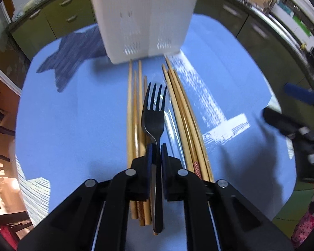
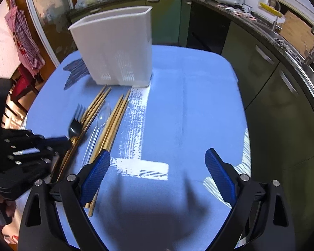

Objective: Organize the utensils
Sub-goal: 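Grasp the black fork with the left gripper while the right gripper grasps the clear spoon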

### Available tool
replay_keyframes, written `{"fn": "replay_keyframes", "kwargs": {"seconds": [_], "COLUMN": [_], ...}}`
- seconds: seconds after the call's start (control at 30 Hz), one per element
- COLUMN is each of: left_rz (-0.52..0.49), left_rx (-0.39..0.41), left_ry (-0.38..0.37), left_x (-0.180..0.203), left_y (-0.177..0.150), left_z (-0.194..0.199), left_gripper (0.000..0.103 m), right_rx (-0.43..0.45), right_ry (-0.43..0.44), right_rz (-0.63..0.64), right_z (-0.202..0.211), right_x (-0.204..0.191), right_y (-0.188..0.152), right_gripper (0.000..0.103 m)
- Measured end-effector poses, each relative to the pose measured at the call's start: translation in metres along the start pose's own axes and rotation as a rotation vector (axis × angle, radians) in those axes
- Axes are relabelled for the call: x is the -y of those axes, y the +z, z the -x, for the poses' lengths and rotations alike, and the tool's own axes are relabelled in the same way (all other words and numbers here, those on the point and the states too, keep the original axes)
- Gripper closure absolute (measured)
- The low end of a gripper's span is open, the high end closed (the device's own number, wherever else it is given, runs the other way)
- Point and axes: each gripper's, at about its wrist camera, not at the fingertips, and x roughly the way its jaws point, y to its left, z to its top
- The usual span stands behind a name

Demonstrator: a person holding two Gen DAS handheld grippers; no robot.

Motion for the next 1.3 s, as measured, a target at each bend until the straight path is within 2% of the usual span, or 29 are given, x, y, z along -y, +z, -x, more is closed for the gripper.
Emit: {"fn": "replay_keyframes", "kwargs": {"seconds": [0.07,0.17,0.23,0.3,0.47,0.6,0.67,0.73,1.23,1.3], "left_rz": [0.013,0.027,0.037,0.039,0.038,0.041,0.040,0.039,0.026,0.024], "left_rx": [0.026,0.064,0.093,0.118,0.137,0.142,0.143,0.144,0.169,0.170], "left_ry": [-0.006,-0.001,0.007,0.019,0.020,0.012,0.014,0.012,0.007,0.006], "left_x": [-0.003,-0.009,-0.016,-0.018,-0.027,-0.033,-0.033,-0.034,-0.034,-0.034], "left_y": [0.002,0.000,-0.002,-0.006,-0.013,-0.015,-0.018,-0.019,-0.021,-0.021], "left_z": [0.010,0.023,0.032,0.043,0.054,0.055,0.054,0.054,0.061,0.062], "left_gripper": [0.095,0.095,0.095,0.095,0.095,0.095,0.095,0.095,0.095,0.095], "right_rx": [-0.020,-0.057,-0.081,-0.113,-0.171,-0.193,-0.204,-0.217,-0.282,-0.291], "right_ry": [0.015,0.065,0.103,0.129,0.108,0.109,0.114,0.108,0.067,0.055], "right_rz": [0.015,0.021,0.022,0.023,0.040,0.038,0.035,0.032,0.004,0.006], "right_z": [-0.005,-0.016,-0.024,-0.034,-0.057,-0.066,-0.069,-0.072,-0.101,-0.107], "right_x": [-0.009,-0.025,-0.036,-0.048,-0.073,-0.086,-0.090,-0.094,-0.109,-0.111], "right_y": [0.004,0.013,0.020,0.027,0.034,0.032,0.032,0.031,0.036,0.038], "right_gripper": [0.012,0.020,0.035,0.042,0.051,0.069,0.072,0.078,0.080,0.084]}}
